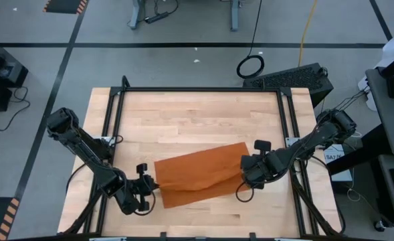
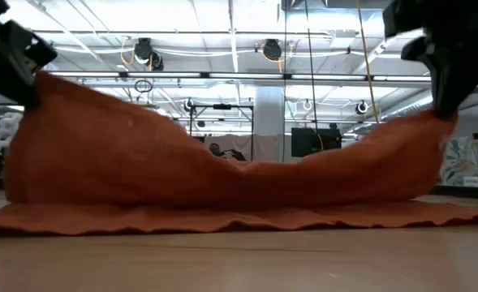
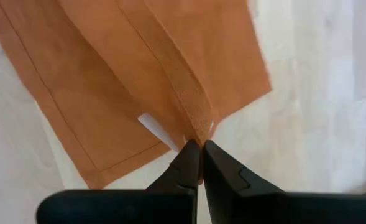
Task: Roll towel into tight, uniform cylinder
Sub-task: Fold the brown towel
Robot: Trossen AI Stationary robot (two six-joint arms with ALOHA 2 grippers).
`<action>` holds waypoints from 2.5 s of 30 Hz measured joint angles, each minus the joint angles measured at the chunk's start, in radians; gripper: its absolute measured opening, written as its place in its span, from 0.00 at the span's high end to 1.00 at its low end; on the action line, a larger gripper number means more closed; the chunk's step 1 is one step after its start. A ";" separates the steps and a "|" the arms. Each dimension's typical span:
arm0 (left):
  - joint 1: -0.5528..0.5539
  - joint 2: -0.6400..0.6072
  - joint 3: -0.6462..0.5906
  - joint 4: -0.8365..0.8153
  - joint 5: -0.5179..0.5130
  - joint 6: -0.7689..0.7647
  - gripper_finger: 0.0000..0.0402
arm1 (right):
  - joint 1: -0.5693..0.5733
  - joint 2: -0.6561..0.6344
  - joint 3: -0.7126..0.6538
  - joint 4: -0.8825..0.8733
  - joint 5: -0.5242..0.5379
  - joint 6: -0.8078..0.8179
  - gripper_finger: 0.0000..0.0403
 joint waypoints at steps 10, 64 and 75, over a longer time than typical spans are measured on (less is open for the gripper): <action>-0.001 -0.053 0.000 0.001 -0.067 0.023 0.99 | -0.025 0.000 0.057 -0.026 0.007 -0.022 0.99; 0.010 0.041 0.047 0.095 -0.082 0.120 0.99 | -0.123 -0.004 0.228 -0.236 0.004 -0.160 0.99; 0.003 0.040 0.047 0.111 0.020 0.120 0.99 | -0.117 -0.004 0.228 -0.258 -0.004 -0.177 0.99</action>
